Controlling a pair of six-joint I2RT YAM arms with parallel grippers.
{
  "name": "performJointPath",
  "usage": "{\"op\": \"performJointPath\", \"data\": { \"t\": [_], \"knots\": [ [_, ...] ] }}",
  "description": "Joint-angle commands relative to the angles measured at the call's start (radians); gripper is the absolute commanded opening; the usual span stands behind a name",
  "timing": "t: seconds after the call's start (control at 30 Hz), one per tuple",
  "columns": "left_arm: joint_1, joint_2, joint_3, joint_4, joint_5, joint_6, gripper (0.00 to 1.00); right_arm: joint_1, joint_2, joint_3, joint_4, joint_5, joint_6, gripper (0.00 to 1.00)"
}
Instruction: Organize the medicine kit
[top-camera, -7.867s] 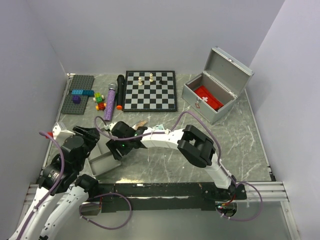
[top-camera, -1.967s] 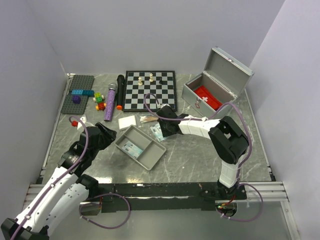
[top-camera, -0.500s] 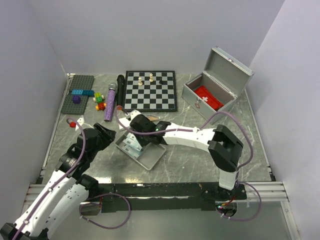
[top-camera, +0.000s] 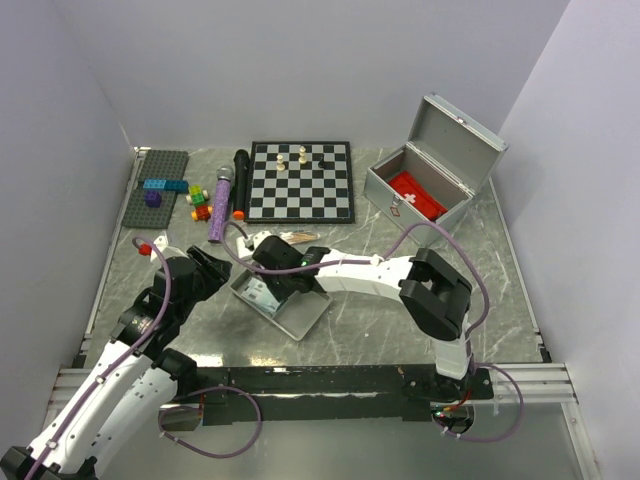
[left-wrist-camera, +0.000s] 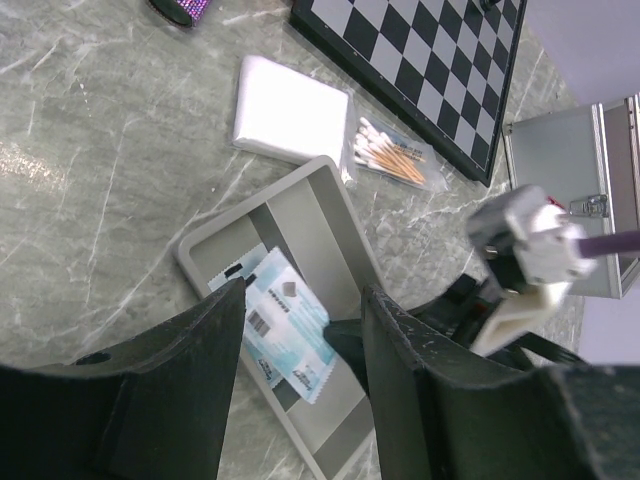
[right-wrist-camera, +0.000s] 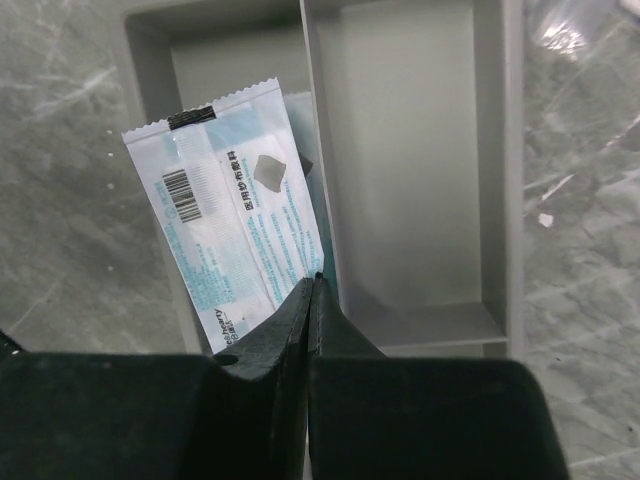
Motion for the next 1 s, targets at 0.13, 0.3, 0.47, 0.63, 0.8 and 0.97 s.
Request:
{"op": "performJointPath", "data": {
  "t": [0.13,0.3,0.47,0.63,0.8,0.97],
  "knots": [
    [0.004,-0.008,0.001,0.009,-0.007,-0.008,0.54,0.011,0.022,0.043,-0.003,0.001,0.040,0.11],
    [0.004,-0.006,0.004,0.006,-0.010,-0.008,0.54,0.007,-0.066,0.015,0.025,0.037,0.057,0.38],
    [0.005,0.000,0.003,0.013,-0.001,-0.008,0.54,-0.054,-0.147,-0.005,0.018,0.051,0.071,0.53],
    [0.004,0.000,0.000,0.016,0.001,-0.007,0.54,-0.228,-0.198,-0.084,0.051,-0.010,0.138,0.59],
    [0.005,-0.003,-0.008,0.023,0.004,-0.007,0.54,-0.393,-0.155,-0.105,0.103,-0.079,0.201,0.63],
    [0.004,0.008,-0.009,0.024,0.007,-0.005,0.54,-0.451,-0.043,-0.023,0.092,-0.110,0.208,0.68]
  ]
}}
